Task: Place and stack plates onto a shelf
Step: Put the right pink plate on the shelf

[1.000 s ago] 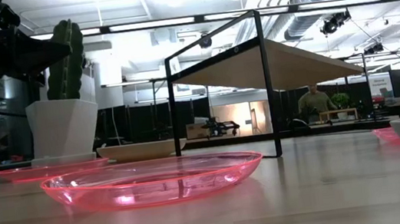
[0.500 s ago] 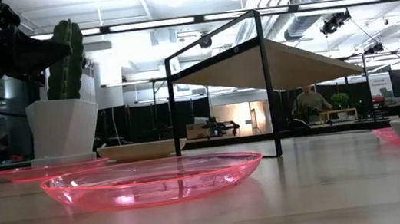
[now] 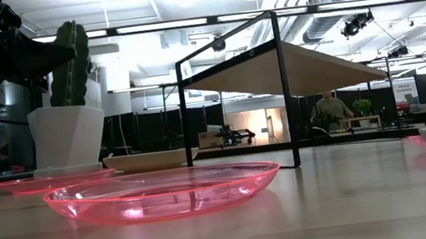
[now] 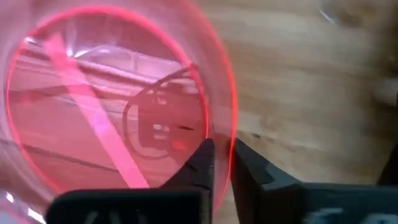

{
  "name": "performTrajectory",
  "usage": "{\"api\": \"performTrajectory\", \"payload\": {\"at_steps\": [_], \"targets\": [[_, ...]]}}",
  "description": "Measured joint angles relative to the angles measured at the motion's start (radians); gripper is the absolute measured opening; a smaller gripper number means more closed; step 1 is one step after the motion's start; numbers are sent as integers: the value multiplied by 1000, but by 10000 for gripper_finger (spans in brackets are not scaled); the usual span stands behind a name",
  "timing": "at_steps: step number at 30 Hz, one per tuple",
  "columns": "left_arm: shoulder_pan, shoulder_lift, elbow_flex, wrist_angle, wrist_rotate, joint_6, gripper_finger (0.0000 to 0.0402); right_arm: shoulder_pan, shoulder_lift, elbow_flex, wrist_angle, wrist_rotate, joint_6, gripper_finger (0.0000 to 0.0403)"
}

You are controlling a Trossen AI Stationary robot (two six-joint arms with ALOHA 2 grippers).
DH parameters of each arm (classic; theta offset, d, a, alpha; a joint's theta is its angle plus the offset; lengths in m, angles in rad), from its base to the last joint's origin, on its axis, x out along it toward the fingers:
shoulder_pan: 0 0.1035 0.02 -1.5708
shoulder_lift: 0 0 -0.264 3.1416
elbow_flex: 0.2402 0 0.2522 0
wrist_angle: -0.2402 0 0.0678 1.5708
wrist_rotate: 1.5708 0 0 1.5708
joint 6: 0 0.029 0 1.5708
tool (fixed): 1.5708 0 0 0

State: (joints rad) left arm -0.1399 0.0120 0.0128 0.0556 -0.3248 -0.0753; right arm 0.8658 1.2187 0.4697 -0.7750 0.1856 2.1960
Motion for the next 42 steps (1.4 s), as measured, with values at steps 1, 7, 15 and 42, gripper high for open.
{"api": "performTrajectory", "payload": {"at_steps": [1,7,15,42], "targets": [[0,0,0,0,0,0,0,-2,-8,6,-12,18,-17,11],[0,1,0,1,0,0,0,-2,-105,47,-53,56,-109,3],[0,1,0,0,0,0,0,-2,-275,51,-46,128,-217,0],[0,1,0,0,0,0,0,-2,-188,-76,73,353,-153,41]]}}
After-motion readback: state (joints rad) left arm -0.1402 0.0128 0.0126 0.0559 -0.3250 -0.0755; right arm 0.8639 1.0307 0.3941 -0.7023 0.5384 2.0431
